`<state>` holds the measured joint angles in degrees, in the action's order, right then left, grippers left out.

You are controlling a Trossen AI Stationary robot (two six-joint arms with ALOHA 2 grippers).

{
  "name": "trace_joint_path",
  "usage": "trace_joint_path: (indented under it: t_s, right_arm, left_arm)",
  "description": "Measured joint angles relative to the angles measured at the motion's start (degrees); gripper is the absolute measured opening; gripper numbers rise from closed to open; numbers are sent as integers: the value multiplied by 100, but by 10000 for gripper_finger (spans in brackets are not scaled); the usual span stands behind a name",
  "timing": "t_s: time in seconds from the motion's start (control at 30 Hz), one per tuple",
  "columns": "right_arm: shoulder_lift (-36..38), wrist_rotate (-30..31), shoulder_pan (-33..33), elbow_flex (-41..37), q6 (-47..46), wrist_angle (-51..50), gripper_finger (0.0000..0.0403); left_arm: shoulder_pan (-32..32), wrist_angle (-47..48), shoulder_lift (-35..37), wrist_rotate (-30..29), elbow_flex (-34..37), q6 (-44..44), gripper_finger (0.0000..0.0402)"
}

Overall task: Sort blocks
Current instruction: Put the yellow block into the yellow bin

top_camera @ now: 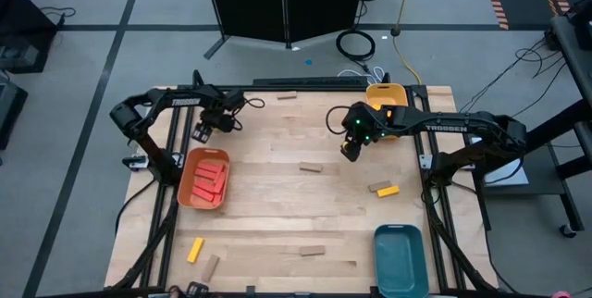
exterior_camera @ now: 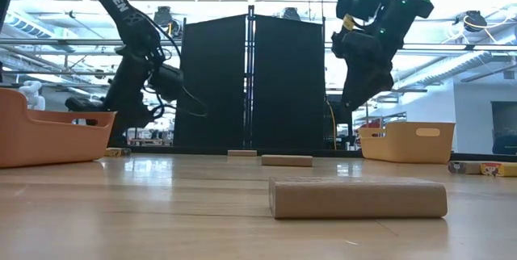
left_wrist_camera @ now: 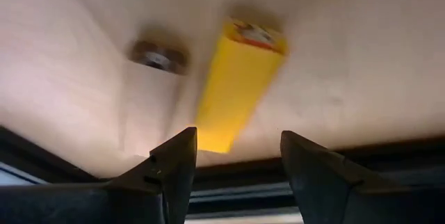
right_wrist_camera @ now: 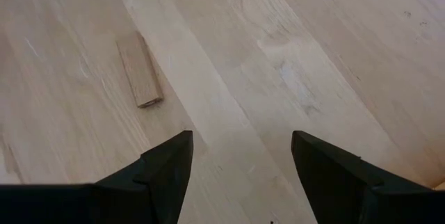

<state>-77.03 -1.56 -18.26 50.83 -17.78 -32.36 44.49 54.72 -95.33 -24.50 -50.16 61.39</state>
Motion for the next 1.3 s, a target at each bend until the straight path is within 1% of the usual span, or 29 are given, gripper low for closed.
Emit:
trace_joint_path:
  t_s: [0.27, 0.47, 0.63, 0.73, 0.9, 0.97, 1.07, 1.17, 1.23, 1.3]
  right_arm:
    - [0, 0, 0, 0, 28, 90, 238]
    - [0, -2, 0, 0, 16, 84, 238]
    - [0, -22, 0, 0, 8, 34, 238]
    - [0, -24, -2, 0, 9, 31, 238]
    - [-2, -22, 0, 0, 25, -57, 238]
    - [-1, -24, 0, 0, 37, -110, 238]
    - [-2, -46, 0, 0, 37, -144, 238]
    - [-2, -307, -2, 0, 46, -123, 238]
    - [-2, -500, -2, 0, 47, -60, 238]
    - [-2, -684, -2, 0, 15, 41, 238]
  left_arm:
    - [0, -81, -45, 220, 0, -39, 205]
    - [-1, -215, -461, 185, -4, -216, 205]
    - [-48, -204, -588, 108, -23, -264, 200]
    - [-48, -210, -588, 108, -19, -264, 170]
    - [-117, -111, -596, 120, -81, -399, 92]
    - [-151, 39, -599, 304, -189, -435, 78]
    - [-202, 269, -480, 883, -393, -434, 78]
    - [-211, 418, -243, 1340, -678, -593, 80]
    - [-229, 497, -41, 1629, -897, -763, 89]
    - [-279, 477, 199, 2097, -1165, -1003, 92]
